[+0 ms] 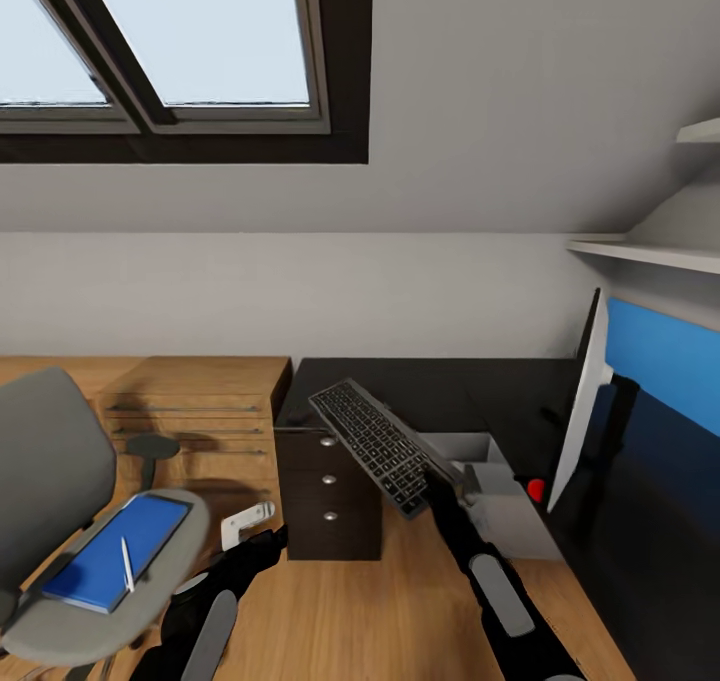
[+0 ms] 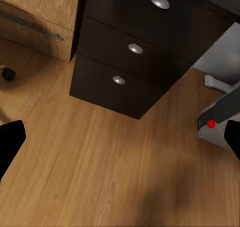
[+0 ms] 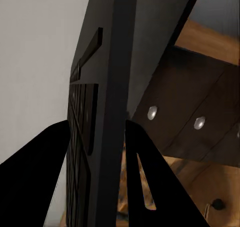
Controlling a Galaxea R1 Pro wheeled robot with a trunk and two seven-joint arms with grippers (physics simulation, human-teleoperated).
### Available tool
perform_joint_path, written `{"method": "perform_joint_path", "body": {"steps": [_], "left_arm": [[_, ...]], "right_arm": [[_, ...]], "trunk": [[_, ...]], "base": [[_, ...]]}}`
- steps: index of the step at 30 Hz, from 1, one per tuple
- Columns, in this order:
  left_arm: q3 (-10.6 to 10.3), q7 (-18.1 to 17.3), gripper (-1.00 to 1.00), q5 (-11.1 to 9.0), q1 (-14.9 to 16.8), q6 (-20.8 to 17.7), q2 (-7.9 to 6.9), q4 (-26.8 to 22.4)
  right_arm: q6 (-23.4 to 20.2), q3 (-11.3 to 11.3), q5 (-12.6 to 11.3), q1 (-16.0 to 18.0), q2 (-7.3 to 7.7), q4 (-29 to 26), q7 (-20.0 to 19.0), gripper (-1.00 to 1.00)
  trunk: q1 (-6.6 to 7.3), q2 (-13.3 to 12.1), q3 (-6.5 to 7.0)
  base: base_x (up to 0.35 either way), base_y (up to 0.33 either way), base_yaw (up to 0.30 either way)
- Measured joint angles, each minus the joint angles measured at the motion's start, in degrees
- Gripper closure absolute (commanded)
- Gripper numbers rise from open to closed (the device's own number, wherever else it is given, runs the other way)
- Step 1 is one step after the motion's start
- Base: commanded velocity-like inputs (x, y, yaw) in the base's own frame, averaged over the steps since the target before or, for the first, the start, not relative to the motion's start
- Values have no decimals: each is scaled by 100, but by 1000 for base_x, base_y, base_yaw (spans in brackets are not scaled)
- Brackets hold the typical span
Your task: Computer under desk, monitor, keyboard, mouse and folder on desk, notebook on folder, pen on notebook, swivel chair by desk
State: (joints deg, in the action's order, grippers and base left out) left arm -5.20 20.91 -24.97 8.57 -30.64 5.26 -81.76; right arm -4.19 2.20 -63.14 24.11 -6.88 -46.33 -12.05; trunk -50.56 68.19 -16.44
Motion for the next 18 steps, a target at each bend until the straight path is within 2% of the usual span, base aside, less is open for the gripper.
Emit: {"method": "perform_joint_path", "body": {"steps": [2,7,13,18], "left_arm": [[0,0,-100,0,0,0,-1,0],[0,0,-100,0,0,0,-4,0],[0,0,-100,0,0,0,-5,0],[0,0,-100,0,0,0,0,0]], "right_arm": [[302,13,-117,-2,-78,78,5,100],[384,17,-335,-3,-95,112,6,100],[538,18,-379,-2,-98,200,8,100],[881,0,-389,-5,-119,381,15,100]], "trunk": [[0,0,0],[0,0,0],[0,0,0],[0,0,0]], "base": [[329,93,0],[329,93,0],[329,83,0],[329,15,0]]}}
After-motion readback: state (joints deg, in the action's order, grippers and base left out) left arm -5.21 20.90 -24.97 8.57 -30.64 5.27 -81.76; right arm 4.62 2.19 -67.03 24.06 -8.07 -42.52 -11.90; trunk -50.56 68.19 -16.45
